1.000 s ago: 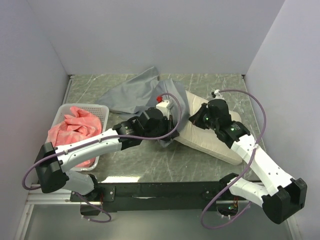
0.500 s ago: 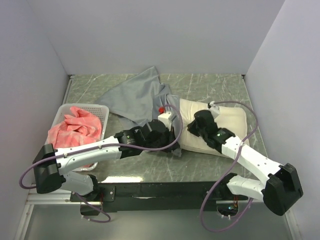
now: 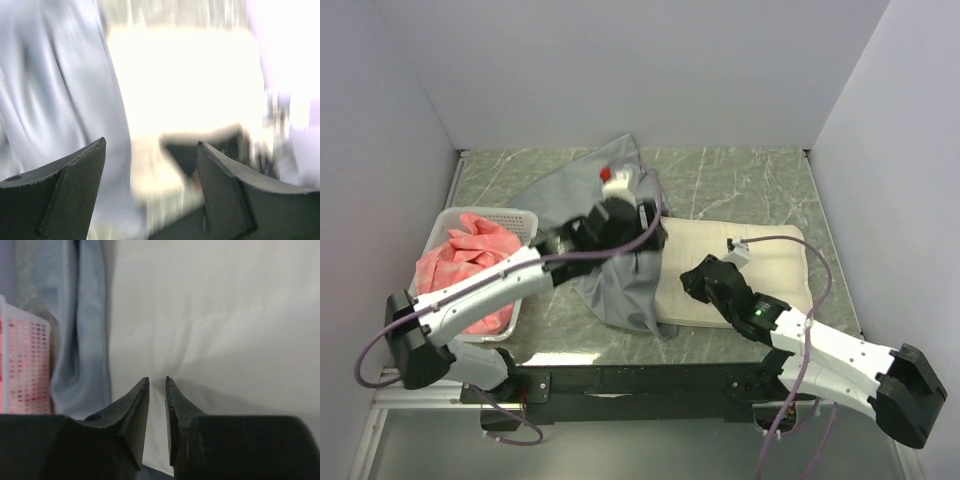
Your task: Put the pillow into the pillowcase
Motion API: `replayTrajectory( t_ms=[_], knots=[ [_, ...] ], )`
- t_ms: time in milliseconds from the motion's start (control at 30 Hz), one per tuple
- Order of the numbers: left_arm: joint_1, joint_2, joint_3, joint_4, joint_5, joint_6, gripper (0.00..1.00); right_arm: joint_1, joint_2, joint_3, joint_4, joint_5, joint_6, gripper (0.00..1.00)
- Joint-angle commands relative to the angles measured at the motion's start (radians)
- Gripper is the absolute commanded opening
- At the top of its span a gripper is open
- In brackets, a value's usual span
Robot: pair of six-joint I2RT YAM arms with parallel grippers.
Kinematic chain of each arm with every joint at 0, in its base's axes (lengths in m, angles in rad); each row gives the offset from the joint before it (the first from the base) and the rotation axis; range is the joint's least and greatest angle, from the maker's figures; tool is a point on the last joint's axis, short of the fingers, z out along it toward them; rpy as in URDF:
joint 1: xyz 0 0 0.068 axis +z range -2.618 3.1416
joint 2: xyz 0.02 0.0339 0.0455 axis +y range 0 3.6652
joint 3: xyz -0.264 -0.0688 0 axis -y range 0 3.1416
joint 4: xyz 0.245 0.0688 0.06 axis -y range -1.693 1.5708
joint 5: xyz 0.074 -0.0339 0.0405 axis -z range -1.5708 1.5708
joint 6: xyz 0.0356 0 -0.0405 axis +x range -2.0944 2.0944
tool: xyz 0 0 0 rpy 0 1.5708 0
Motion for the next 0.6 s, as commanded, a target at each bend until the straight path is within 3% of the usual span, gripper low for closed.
replayTrajectory(
  t_ms=[0,100,233,333,433,567],
  knots=[
    [0.143,0.174,0.237,-0.09,-0.129,0.168,0.78,0.008,-0.093,0.033,0.005,0.058,-0.034,0.33],
    [0.178,0.417,0.578,-0.255,-0.152,0.271,0.77,0.009,-0.125,0.085,-0.06,0.085,-0.088,0.52],
    [0.19,0.697,0.812,-0.372,-0.169,0.383,0.8,-0.001,-0.127,0.181,-0.126,0.104,-0.262,0.78],
    [0.219,0.806,0.909,-0.383,-0.121,0.423,0.79,-0.018,-0.05,0.266,-0.182,0.104,-0.393,0.86],
    [0.23,0.885,0.972,-0.392,-0.119,0.443,0.77,-0.044,0.051,0.324,-0.201,0.033,-0.483,0.87],
    [0.236,0.94,1.0,-0.391,-0.11,0.466,0.72,-0.047,0.236,0.364,-0.212,0.026,-0.522,0.92]
  ],
)
